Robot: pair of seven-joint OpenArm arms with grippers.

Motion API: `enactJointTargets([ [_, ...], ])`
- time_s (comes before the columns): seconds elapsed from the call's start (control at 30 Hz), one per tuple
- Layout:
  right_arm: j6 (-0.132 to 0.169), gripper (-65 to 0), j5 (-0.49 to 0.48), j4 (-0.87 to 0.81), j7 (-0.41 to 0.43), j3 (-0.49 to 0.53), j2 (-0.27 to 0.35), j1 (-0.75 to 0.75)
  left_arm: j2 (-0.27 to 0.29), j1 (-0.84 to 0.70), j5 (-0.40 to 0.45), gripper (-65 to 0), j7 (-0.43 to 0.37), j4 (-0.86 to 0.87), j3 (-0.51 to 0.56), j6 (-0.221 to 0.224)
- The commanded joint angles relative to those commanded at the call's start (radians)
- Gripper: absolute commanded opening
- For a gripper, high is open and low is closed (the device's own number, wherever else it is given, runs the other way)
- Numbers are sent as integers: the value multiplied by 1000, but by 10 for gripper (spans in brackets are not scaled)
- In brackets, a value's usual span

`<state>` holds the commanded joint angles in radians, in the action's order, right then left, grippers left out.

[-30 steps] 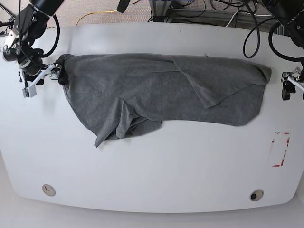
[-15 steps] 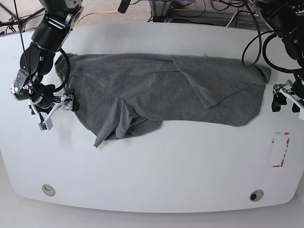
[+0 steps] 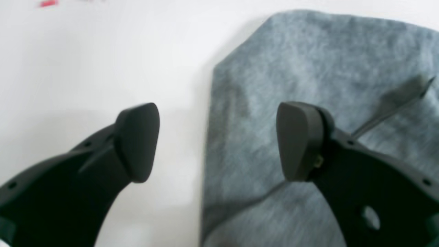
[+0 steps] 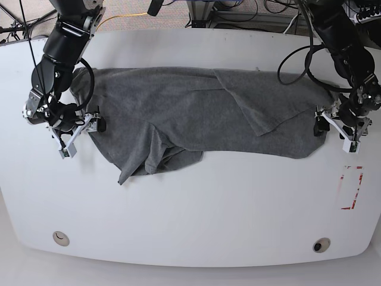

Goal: Fold the T-shirt properly
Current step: 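Move both grippers inward over the shirt to grasp its sides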

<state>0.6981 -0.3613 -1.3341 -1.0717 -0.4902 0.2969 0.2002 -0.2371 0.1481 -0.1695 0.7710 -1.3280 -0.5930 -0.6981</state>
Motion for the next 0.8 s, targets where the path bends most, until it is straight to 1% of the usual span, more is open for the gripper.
enactJointTargets([
  [0.1,0,-125,0,0,0,0,0,-5,-2,23,0,-151,0,40,0,0],
  [0.33,0,-125,0,0,3,0,-2,-25,0,32,2,-151,0,66,6,0],
  [0.47,0,-127,-2,-8,3,0,-3,-29,3,66,3,-151,0,100,6,0],
  [0.6,0,-127,-2,-81,2,0,-5,-43,3,80,2,-151,0,147,11,0],
  [0.73,0,-127,-2,-176,-11,0,-34,-52,5,87,2,-151,0,166,46,0],
  [0.8,0,-127,-2,-178,-29,0,-38,-49,5,87,0,-151,0,166,52,0],
])
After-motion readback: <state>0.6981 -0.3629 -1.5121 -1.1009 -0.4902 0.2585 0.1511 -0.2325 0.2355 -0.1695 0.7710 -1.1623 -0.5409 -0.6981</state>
